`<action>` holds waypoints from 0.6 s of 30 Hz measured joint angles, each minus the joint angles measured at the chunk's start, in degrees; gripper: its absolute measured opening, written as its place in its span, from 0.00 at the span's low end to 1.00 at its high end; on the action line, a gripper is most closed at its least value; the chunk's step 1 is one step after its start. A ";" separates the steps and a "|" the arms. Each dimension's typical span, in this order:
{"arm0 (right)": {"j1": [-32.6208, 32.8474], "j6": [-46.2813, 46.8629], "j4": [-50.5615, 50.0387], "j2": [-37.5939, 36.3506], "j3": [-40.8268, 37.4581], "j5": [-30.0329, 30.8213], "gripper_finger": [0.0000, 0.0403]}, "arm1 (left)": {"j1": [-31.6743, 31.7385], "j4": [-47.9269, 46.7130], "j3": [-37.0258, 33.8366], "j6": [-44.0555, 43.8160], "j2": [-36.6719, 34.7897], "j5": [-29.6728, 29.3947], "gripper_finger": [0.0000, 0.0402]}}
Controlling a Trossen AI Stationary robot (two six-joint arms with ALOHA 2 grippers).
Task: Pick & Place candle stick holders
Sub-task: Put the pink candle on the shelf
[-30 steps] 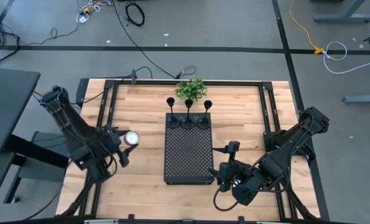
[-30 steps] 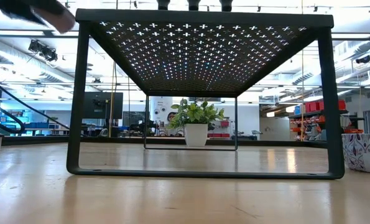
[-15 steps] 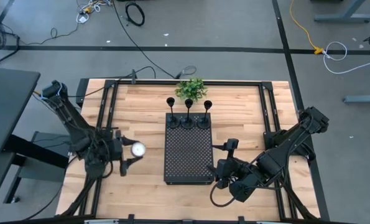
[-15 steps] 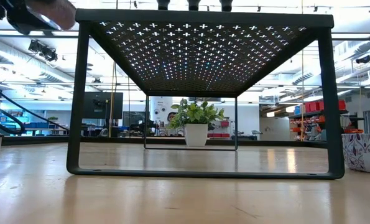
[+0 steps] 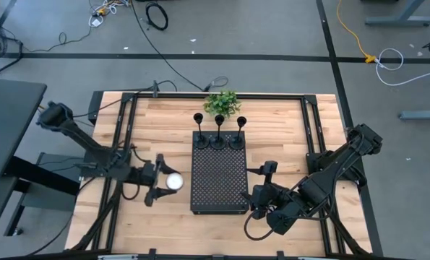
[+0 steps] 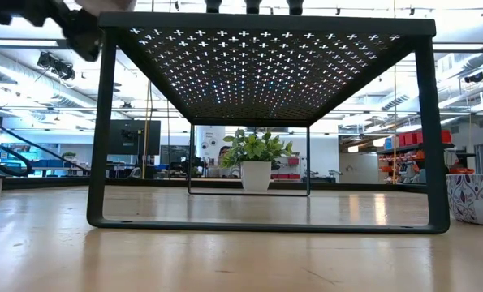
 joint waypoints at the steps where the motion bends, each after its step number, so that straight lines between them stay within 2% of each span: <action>1: 0.00 0.01 0.00 0.00 0.00 0.01 0.94 | 0.72 1.87 0.18 0.37 1.35 1.70 0.75; 4: 0.00 0.20 0.00 0.00 0.00 -0.02 0.94 | 2.22 7.05 1.33 2.20 7.03 6.09 0.75; 10: 0.02 1.60 -0.36 0.00 0.00 -1.00 0.94 | 4.22 14.91 3.98 7.21 17.96 11.19 0.75; 18: 0.02 1.62 -0.22 0.02 0.00 -1.92 0.94 | 7.81 26.64 4.07 6.16 27.37 17.38 0.75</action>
